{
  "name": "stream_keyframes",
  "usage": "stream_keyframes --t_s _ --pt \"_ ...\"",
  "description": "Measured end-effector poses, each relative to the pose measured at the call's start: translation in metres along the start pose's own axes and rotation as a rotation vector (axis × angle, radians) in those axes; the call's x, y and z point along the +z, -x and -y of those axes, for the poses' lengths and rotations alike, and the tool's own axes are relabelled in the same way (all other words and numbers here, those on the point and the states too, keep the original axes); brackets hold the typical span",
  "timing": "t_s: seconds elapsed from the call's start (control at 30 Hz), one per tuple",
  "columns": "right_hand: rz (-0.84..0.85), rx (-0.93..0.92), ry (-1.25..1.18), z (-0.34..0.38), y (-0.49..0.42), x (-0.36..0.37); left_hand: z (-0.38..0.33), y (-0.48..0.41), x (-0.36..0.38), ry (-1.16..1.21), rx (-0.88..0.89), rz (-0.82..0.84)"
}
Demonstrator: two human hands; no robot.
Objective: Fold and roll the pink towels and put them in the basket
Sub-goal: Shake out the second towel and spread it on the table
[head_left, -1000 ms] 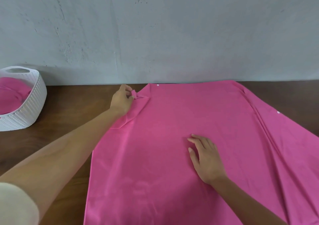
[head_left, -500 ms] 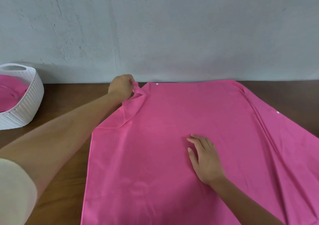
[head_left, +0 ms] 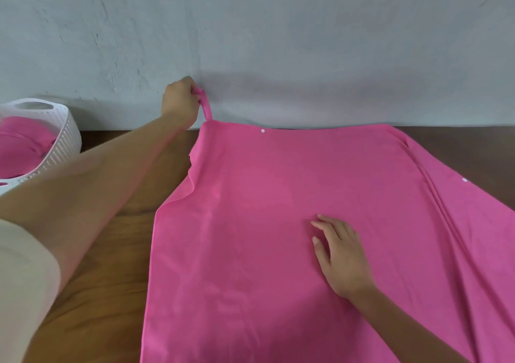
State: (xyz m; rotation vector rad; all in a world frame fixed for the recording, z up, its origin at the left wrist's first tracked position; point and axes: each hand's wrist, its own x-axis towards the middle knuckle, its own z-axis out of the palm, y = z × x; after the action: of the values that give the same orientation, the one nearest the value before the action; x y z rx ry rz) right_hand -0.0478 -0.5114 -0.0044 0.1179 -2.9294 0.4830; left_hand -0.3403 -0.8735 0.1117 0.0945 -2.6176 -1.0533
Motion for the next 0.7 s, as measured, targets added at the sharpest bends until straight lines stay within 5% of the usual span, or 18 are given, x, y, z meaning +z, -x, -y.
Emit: stream_keyframes --t_s 0.13,0.43,0.7 --pt "-0.003 -0.006 0.003 0.0 0.0 0.001 -0.021 0.018 0.018 0.03 0.071 -0.021" --pt "-0.011 -0.006 -0.009 0.0 0.001 0.001 0.015 0.117 0.081 -0.182 0.285 0.256" --pt "0.001 -0.006 -0.015 -0.001 0.001 0.001 -0.011 0.14 0.086 -0.567 0.057 0.492"
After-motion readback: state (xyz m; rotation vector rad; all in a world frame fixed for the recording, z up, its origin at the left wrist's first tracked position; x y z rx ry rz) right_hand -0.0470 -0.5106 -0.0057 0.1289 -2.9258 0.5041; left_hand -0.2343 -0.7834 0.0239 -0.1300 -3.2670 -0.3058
